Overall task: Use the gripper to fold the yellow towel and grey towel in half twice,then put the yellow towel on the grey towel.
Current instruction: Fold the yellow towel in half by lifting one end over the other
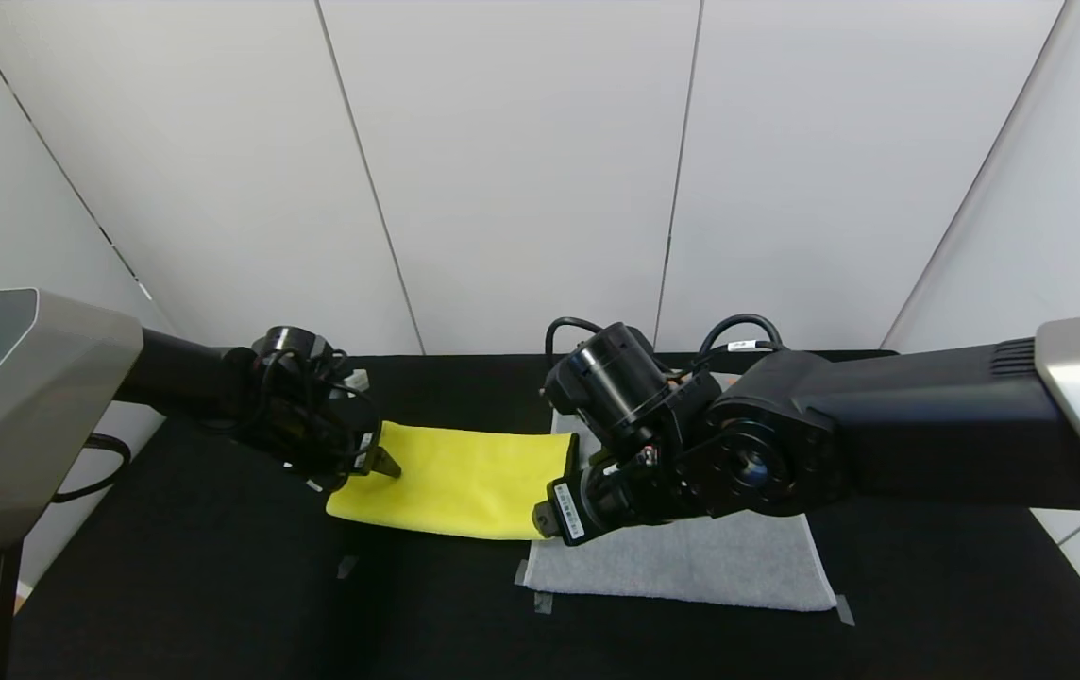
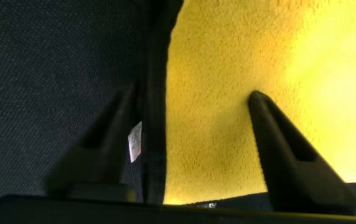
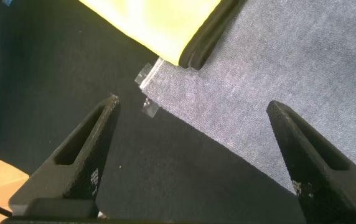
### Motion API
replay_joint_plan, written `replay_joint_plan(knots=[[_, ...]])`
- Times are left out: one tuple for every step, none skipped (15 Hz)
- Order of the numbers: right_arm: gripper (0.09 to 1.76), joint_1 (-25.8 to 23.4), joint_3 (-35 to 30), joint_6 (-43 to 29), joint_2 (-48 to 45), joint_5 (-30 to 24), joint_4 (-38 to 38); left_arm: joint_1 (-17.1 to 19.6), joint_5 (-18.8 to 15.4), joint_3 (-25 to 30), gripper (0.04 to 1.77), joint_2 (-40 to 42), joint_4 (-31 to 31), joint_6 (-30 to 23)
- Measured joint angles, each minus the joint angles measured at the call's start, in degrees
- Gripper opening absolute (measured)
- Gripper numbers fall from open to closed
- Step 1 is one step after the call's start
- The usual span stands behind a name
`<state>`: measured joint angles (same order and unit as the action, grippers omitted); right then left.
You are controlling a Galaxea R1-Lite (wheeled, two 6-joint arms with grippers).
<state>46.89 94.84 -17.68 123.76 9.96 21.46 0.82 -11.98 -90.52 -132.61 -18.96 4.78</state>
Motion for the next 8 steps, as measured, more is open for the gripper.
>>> replay_joint_plan(knots=[[1.7, 0.0, 0.0, 0.0, 0.0, 0.0, 0.0, -0.1, 0.0, 0.0, 1.12, 0.0, -0.1, 0.0], [1.7, 0.0, 0.0, 0.0, -0.1, 0.0, 0.0, -0.1, -0.1, 0.0, 1.0, -0.1, 0.0, 0.0], [1.7, 0.0, 0.0, 0.0, -0.1, 0.0, 0.0, -0.1, -0.1, 0.1, 0.89, -0.1, 0.0, -0.1], [1.7, 0.0, 0.0, 0.0, -0.2, 0.0, 0.0, 0.0, -0.1, 0.1, 0.8, -0.1, 0.0, -0.1], [1.7, 0.0, 0.0, 0.0, -0.2, -0.1, 0.0, 0.0, -0.2, 0.1, 0.57, -0.2, -0.1, -0.2], [1.7, 0.0, 0.0, 0.0, -0.2, -0.1, 0.0, -0.1, -0.2, 0.1, 0.13, -0.2, -0.1, -0.2], [1.7, 0.0, 0.0, 0.0, -0.2, -0.1, 0.0, -0.1, -0.2, 0.0, 0.14, -0.2, -0.1, -0.2], [1.7, -0.1, 0.0, 0.0, -0.2, -0.1, 0.0, 0.0, -0.2, 0.0, 0.14, -0.2, -0.1, -0.2]])
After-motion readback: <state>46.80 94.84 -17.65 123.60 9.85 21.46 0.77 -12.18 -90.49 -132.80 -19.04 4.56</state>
